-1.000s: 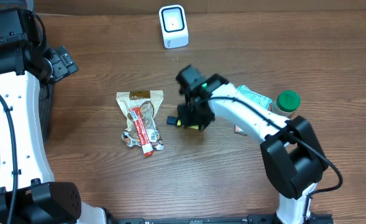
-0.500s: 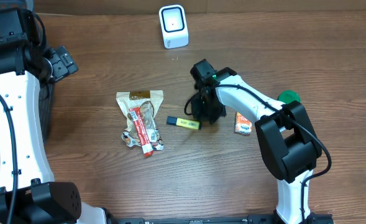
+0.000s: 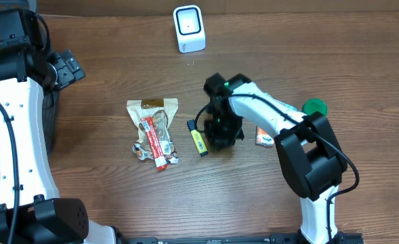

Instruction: Scan the item barcode

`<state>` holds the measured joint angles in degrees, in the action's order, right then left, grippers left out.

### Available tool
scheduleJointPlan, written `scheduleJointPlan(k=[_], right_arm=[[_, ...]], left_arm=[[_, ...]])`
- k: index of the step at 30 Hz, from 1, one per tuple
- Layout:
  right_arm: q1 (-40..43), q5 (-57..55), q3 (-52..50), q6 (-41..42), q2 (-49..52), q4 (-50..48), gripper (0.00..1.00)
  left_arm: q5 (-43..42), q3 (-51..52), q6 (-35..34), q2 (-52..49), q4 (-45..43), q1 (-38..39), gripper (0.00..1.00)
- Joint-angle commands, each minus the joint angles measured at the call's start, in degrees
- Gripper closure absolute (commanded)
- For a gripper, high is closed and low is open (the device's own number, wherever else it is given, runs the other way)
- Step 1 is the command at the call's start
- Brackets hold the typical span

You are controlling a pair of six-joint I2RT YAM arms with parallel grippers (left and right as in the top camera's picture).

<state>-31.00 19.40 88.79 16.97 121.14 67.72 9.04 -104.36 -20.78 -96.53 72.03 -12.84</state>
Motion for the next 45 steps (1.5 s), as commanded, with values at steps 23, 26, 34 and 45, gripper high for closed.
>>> scheduleJointPlan(k=[23,26,34,45], right_arm=[[-8.5,-10.3,1.2,5.6,0.3,-28.5,0.89],[-8.6,-11.1,1.2,5.8,1.3,-28.5,0.89],[-8.5,-15.9,1.3,6.0,3.1,-25.6,0.89],[0.8,-17.2,6.4,11.8,2.6,-6.7,0.89]], left_arm=[[0.4,-1.1,0.7,1.0,-0.1,0.1,0.0],[0.4,-1.1,0.7,1.0,0.0,0.1,0.0],[0.4,-1.1,0.7,1.0,0.0,0.1,0.0],[0.4,-1.1,0.7,1.0,-0.1,0.1,0.0]])
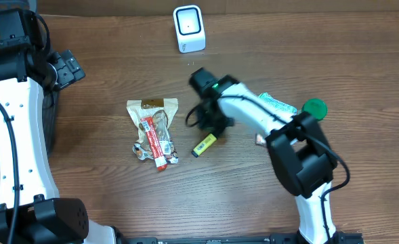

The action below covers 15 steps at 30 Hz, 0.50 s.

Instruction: Scan the item barcode

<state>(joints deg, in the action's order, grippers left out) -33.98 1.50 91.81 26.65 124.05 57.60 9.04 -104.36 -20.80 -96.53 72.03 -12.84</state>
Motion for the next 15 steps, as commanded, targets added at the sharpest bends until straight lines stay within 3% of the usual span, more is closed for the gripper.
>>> scheduleJointPlan(k=[1,7,15], right_arm=[[4.5,2.5,4.0,2.0,-0.3,4.7,0.89],[6.3,13.2,5.9,-5.8,-3.2,9.9,0.9],[0.1,16.6,2.4,-10.7,-4.3,17.4,0.89]], left_arm=[[0.4,-1.1,0.7,1.0,-0.1,0.1,0.0],[0.4,-1.1,0.7,1.0,-0.1,0.1,0.0],[0.4,-1.1,0.7,1.0,0.0,0.1,0.0]])
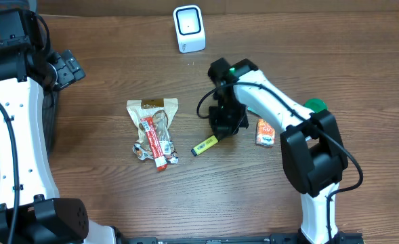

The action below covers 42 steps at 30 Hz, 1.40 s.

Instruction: Scan the item barcode

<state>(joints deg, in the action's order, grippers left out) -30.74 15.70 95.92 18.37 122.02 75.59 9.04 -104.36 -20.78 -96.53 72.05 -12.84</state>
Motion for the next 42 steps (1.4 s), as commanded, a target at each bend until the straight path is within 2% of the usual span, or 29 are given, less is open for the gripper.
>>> scheduleJointPlan(k=[1,5,7,13,15,17,21,25,30,32,34,37,42], right_arm=[[-4.1,2.3,-2.8,-2.4,-2.3,-1.4,0.89],[-8.3,2.3,-7.9,-2.1,-2.3,-7.5,0.88],[-9.9,0.9,-11.2,-1.1,-2.3,-11.8,0.84],[-10.1,-1.9,-13.3,-0.2,-2.3,-20.5,0.83],[-10.1,-2.2,-13.3,-0.2,-2.3,-27.9,0.83],[-10.1,-7.2,-13.3,-0.2,-2.3,-33.8,0.83],[-10.1,-14.5,-13.2,-0.2,-2.3,-37.0,0.83],[-9.7,-10.6,-8.6,-2.2,-3.4,-32.8,0.84],[-7.2,-10.7,-3.0,-2.4,-7.4,-22.5,0.79],[-5.5,-10.7,-3.0,-2.8,-8.2,-18.4,0.74],[-3.7,-10.7,-3.0,-4.7,-8.2,-14.1,0.68],[-0.4,-10.6,-3.9,-8.5,-8.0,-8.2,0.68],[2.2,-5.3,-8.3,-18.3,-8.0,-6.6,0.65]], left_arm=[[0.4,-1.1,0.7,1.0,-0.1,0.1,0.0],[0.4,-1.1,0.7,1.0,-0.1,0.1,0.0],[0.4,-1.1,0.7,1.0,-0.1,0.1,0.0],[0.4,-1.1,0.7,1.0,-0.1,0.1,0.0],[0.4,-1.1,0.7,1.0,-0.1,0.1,0.0],[0.4,-1.1,0.7,1.0,-0.1,0.1,0.0],[0.4,-1.1,0.7,1.0,-0.1,0.1,0.0],[0.4,-1.1,0.7,1.0,-0.1,0.1,0.0],[0.4,-1.1,0.7,1.0,-0.1,0.1,0.0],[0.4,-1.1,0.7,1.0,-0.1,0.1,0.0],[0.4,-1.1,0.7,1.0,-0.1,0.1,0.0],[0.4,-1.1,0.7,1.0,-0.1,0.1,0.0],[0.4,-1.1,0.7,1.0,-0.1,0.1,0.0]])
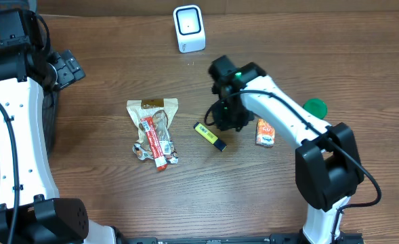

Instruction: Scan the item barcode

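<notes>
The white barcode scanner [189,28] stands at the back of the table. On the wood at the centre lies a small yellow tube with a black end [209,136], slanting from upper left to lower right. My right gripper [226,122] points down right beside the tube's right end; its body hides the fingers, so the overhead view does not show whether they are open or touching the tube. My left gripper [65,68] hangs at the far left, well away from the items.
A clear snack bag [152,122] with a red stick pack [154,142] on it lies left of the tube. An orange packet [265,133] and a green lid [314,106] lie to the right, beside the right arm.
The yellow tube has turned: it slanted up to the right, now it slants down to the right and lies slightly higher. The right gripper is in nearly the same spot, with its arm swung a little right.
At first the right gripper stood just right of the tube, which lay nearly upright on the table. Later the gripper was further left and the tube slanted the other way. Then the gripper was back right of it, and now the tube has turned again.
</notes>
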`<state>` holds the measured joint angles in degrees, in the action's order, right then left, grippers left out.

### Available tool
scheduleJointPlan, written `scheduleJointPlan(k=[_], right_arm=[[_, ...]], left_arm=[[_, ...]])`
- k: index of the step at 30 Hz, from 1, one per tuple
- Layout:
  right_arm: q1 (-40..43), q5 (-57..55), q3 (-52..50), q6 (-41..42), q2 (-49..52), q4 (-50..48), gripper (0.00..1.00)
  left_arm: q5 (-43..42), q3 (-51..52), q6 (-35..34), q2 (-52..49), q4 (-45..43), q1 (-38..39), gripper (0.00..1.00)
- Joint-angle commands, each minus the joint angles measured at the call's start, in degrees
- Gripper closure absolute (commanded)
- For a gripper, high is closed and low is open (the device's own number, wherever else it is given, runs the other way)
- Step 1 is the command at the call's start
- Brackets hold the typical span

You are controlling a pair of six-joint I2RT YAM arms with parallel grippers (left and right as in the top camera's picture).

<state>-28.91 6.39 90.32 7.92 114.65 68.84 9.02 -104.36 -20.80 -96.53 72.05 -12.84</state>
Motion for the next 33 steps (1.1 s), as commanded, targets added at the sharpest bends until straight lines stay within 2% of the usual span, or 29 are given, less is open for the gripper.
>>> scheduleJointPlan(k=[1,10,24,33], right_arm=[[0.4,4.9,-3.8,-9.1,-0.6,-0.1,0.65],[0.4,4.7,-12.2,-11.2,-0.5,-10.4,0.65],[0.0,7.3,-12.6,-11.0,-0.5,-12.5,0.65],[0.2,10.7,-9.5,-1.0,-0.5,-11.0,0.63]], left_arm=[[0.4,-1.1,0.7,1.0,-0.1,0.1,0.0],[0.4,-1.1,0.7,1.0,-0.1,0.1,0.0],[0.4,-1.1,0.7,1.0,-0.1,0.1,0.0],[0.4,-1.1,0.7,1.0,-0.1,0.1,0.0]])
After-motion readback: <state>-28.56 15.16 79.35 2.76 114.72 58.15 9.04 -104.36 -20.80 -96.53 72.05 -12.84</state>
